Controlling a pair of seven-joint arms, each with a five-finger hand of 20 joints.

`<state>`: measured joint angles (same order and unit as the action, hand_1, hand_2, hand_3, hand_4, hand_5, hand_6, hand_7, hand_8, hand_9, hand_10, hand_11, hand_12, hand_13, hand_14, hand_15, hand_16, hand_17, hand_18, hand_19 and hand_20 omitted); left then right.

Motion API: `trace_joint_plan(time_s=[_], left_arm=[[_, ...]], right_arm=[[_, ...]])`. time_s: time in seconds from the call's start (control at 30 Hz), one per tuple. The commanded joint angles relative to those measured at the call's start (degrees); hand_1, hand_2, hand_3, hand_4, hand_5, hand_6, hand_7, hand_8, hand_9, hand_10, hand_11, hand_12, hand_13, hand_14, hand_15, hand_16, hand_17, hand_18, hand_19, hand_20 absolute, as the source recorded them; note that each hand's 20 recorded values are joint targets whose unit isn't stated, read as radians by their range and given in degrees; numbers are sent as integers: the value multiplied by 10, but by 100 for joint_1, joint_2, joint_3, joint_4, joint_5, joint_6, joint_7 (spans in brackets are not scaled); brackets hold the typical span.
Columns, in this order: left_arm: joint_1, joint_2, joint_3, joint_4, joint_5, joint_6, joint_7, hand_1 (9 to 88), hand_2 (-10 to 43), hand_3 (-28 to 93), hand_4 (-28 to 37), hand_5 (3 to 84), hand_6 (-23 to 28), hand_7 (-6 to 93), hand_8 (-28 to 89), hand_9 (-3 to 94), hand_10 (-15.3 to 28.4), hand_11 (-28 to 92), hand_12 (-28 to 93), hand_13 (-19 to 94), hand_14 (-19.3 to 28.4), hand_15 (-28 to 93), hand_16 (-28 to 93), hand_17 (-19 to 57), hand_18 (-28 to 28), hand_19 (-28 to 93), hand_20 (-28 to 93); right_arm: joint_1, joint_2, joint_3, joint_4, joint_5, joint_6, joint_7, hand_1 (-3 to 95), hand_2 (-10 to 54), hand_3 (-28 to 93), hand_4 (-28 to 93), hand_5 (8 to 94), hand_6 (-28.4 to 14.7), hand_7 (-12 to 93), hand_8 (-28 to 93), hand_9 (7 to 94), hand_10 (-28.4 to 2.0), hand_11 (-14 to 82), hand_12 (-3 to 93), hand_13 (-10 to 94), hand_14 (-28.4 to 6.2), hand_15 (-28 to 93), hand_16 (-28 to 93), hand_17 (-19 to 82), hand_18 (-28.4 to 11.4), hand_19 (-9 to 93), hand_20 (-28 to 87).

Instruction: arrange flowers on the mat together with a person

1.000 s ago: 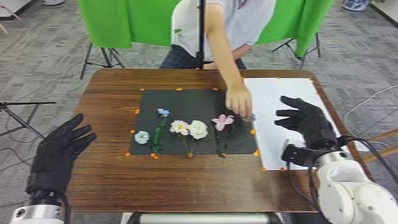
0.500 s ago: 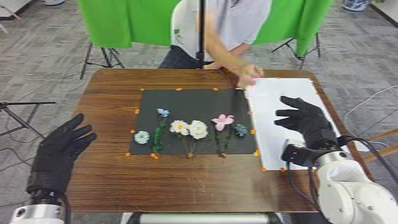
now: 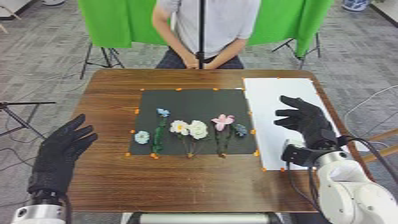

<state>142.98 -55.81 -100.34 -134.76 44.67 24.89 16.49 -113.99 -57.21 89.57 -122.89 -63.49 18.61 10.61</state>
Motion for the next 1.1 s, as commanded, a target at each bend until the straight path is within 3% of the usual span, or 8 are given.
trace_joint_plan(time_s=[0.03, 0.57, 0.93, 1.1], left_arm=[[82, 7, 24, 5, -17, 22, 38, 223, 62, 797, -283, 370, 87, 146, -103, 320, 195, 286, 89, 212, 260, 548, -121, -99, 211, 508, 88], [122, 17, 28, 2, -46, 60, 113, 224, 62, 795, -283, 370, 87, 148, -104, 324, 198, 290, 89, 215, 260, 553, -120, -99, 210, 509, 87], [89, -3, 10, -8, -3, 38, 34, 223, 62, 796, -283, 370, 87, 148, -104, 325, 199, 290, 90, 215, 261, 557, -122, -99, 211, 509, 87], [96, 81, 23, -11, -64, 77, 99, 223, 62, 796, -283, 370, 87, 149, -105, 325, 197, 290, 90, 215, 260, 557, -122, -99, 211, 510, 87]], right_arm=[[-15, 28, -14, 5, -41, -21, -50, 173, 119, 763, -243, 480, -35, 123, -105, 498, -214, 185, 147, 413, -214, 572, 62, 87, -220, 554, 131], [62, 13, -34, 38, -24, -17, -32, 173, 119, 763, -243, 480, -33, 125, -106, 501, -214, 187, 148, 414, -214, 573, 62, 87, -220, 555, 132], [22, 34, -37, 2, -104, 54, -24, 174, 119, 763, -243, 479, -33, 124, -106, 502, -214, 186, 147, 415, -214, 573, 62, 87, -220, 555, 132], [11, 19, -9, 7, -42, -3, -68, 172, 119, 764, -242, 481, -33, 124, -106, 502, -213, 187, 147, 416, -216, 573, 63, 88, -219, 556, 133]])
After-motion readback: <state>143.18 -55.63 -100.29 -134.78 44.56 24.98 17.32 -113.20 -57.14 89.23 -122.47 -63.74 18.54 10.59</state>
